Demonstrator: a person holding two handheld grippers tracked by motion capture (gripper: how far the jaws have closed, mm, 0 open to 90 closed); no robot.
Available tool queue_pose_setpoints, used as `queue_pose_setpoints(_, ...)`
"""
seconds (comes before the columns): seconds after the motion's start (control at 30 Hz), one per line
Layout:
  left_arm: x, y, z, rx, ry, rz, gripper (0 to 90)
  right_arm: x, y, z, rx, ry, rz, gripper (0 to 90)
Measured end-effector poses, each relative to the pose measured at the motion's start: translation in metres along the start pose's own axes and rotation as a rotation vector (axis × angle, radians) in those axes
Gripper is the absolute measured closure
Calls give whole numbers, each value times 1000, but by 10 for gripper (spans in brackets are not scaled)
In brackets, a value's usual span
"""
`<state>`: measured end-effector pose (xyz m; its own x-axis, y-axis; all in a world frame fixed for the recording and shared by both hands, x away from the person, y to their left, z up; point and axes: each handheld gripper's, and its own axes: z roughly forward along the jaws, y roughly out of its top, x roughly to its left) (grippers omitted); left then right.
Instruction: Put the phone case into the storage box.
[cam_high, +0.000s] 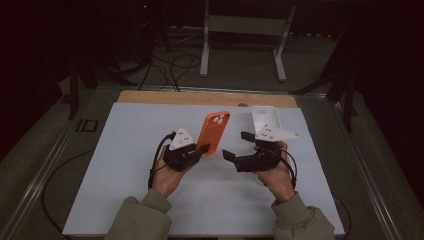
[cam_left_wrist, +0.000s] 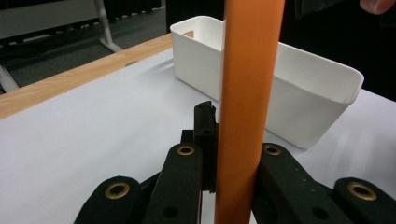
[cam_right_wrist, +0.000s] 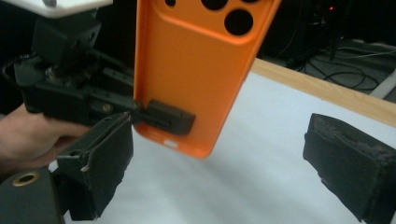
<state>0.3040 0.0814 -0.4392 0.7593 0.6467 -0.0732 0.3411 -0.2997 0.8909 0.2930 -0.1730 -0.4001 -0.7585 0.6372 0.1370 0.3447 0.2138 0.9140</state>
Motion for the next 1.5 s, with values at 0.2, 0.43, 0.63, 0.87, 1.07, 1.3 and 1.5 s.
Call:
queue_pose_setpoints(0.2,-3,-1,2,-4,19,5,862,3,5,2,-17,-33,8,80)
queue_pose_setpoints(0.43,-6,-2,3,-9,33,2,862,5,10,5,-39,-39,30,80)
queue_pose_setpoints(0.63,-7,-3,5,-8,38,-4,862,8,15,7,-58,-43,37,80)
queue_pose_setpoints(0.87,-10,-3,6,-9,39,1,862,9,20,9,-84,-53,64,80)
queue_pose_setpoints(1.07,-13,-4,7,-9,51,11,862,9,24,11,-112,-68,91,81)
queue_pose_setpoints(1.3,-17,-6,10,-3,48,15,862,12,29,15,-146,-71,124,87)
queue_pose_setpoints(1.5,-20,-7,12,0,53,28,862,14,33,18,-149,-90,131,91)
